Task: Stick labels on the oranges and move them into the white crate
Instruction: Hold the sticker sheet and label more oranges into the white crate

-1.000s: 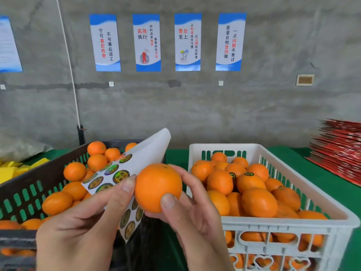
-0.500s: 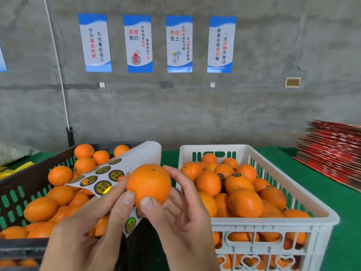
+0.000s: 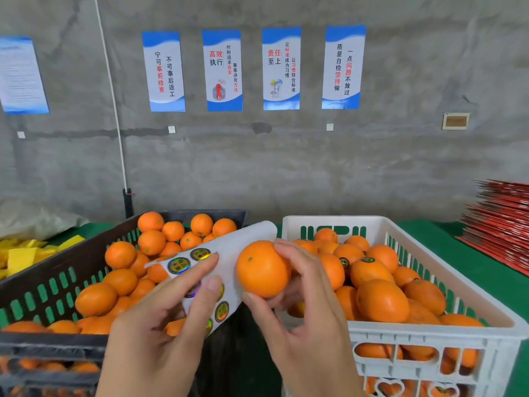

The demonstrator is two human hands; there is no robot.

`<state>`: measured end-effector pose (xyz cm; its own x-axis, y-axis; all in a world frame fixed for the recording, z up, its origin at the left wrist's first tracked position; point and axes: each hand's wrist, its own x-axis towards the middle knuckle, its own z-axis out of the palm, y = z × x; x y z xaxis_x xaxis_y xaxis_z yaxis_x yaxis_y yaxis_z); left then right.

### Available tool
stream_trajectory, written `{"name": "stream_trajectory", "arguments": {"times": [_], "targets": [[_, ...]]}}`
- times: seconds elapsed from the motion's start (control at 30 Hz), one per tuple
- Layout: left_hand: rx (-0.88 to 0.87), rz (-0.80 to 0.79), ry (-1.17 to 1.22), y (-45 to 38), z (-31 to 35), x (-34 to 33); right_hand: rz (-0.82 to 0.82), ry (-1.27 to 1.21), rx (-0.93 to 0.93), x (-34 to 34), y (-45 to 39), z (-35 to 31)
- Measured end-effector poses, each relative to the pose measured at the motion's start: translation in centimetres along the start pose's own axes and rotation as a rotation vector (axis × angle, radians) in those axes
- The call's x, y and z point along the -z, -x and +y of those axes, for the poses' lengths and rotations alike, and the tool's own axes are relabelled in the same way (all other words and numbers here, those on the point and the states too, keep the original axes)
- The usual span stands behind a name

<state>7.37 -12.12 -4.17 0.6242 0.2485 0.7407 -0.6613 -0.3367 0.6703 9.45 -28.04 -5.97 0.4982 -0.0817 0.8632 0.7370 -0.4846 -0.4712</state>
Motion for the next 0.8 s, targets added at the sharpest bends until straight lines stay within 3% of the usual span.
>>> {"name": "stream_trajectory", "arguments": {"times": [0.2, 0.33, 0.43, 0.53, 0.6, 0.8], "targets": [[0.052, 0.165, 0.095, -0.6, -1.8, 0.1, -0.018, 0.474, -0.153, 3.0, -5.6, 4.5], [0.147, 0.146, 0.208, -0.7, -2.1, 0.6, -0.121, 0.692, -0.274, 3.3, -8.6, 4.6], [0.172, 0.125, 0.3, -0.9, -1.7, 1.0, -0.101, 0.356, -0.23, 2.3, -7.9, 3.2], [0.219, 0.067, 0.373, -1.0, -1.5, 1.5, -0.283, -0.274, -0.416, -0.1, -6.8, 0.8], [0.239, 0.004, 0.391, -1.3, -1.1, 2.0, -0.361, -0.553, -0.556, -1.5, -6.6, -0.2], [0.214, 0.017, 0.192, -1.9, -0.4, 3.5, -0.379, -0.743, -0.553, -2.4, -6.0, -1.4]]}}
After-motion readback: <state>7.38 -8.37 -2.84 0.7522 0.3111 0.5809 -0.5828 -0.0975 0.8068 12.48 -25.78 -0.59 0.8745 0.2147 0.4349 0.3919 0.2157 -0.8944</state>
